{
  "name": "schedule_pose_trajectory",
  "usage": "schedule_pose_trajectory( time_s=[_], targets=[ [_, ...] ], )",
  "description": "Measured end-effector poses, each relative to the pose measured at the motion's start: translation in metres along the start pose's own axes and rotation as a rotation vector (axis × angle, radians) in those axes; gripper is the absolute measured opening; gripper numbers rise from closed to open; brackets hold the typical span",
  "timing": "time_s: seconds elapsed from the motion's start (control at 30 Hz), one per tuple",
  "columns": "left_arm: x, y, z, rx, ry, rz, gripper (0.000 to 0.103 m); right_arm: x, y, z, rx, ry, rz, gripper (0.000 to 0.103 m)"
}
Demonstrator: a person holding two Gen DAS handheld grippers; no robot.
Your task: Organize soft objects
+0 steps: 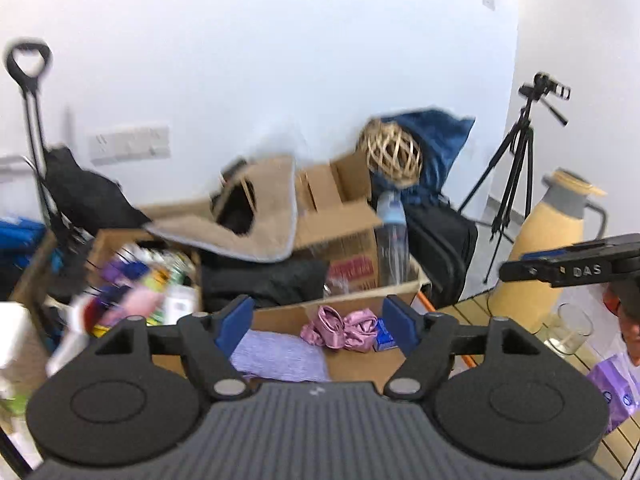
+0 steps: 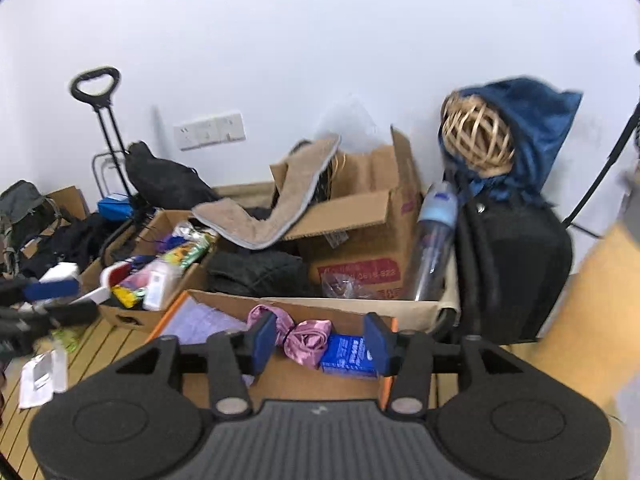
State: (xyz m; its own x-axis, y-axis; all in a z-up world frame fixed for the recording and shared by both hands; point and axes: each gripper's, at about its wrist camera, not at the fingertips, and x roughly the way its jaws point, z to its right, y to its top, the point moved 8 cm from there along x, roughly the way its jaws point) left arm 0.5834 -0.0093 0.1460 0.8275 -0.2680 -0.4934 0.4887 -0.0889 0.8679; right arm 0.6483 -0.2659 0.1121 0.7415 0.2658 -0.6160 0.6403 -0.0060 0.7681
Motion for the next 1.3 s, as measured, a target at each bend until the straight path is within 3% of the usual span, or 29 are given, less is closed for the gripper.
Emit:
schedule_pose_trajectory(
  time_s=[0.13,0.23,0.4,0.5,0.7,0.8,0.9,1.07,1.3],
  targets=[
    [-0.061,-0.022,0.008,0.037,0.066,0.08,0.078,-0.055,-0.019,-0.008,-0.004,-0.013,0.029,0.06],
    [-0.112,-0.071,0.023,0.112,0.15,0.208,0.084,-0.101,-0.057,-0.017,-0.021,-0.032,0.125,0.07],
    [-0.187,-0.176,0.056,0.108,0.182,0.292,0.088,-0.18,-0.158,-0.04,-0.083,-0.062,0.269,0.081],
    [-0.229,-0.235,0.078,0.106,0.197,0.324,0.096,-0.22,-0.224,-0.061,-0.156,-0.046,0.321,0.088],
    [-0.294,-0.305,0.092,0.12,0.211,0.37,0.103,-0.266,-0.338,-0.092,-0.118,-0.02,0.311,0.094],
    [-0.299,-0.317,0.08,0.049,0.215,0.332,0.103,-0.277,-0.372,-0.104,-0.162,-0.054,0.33,0.096],
    [-0.296,-0.317,0.072,0.037,0.243,0.325,0.103,-0.278,-0.384,-0.107,-0.165,-0.061,0.316,0.096],
    [-0.28,-0.313,0.067,0.008,0.228,0.306,0.103,-0.271,-0.378,-0.093,-0.09,-0.063,0.318,0.096],
    [-0.225,-0.306,0.07,-0.034,0.16,0.23,0.103,-0.235,-0.367,-0.079,-0.042,-0.071,0.285,0.091]
  ],
)
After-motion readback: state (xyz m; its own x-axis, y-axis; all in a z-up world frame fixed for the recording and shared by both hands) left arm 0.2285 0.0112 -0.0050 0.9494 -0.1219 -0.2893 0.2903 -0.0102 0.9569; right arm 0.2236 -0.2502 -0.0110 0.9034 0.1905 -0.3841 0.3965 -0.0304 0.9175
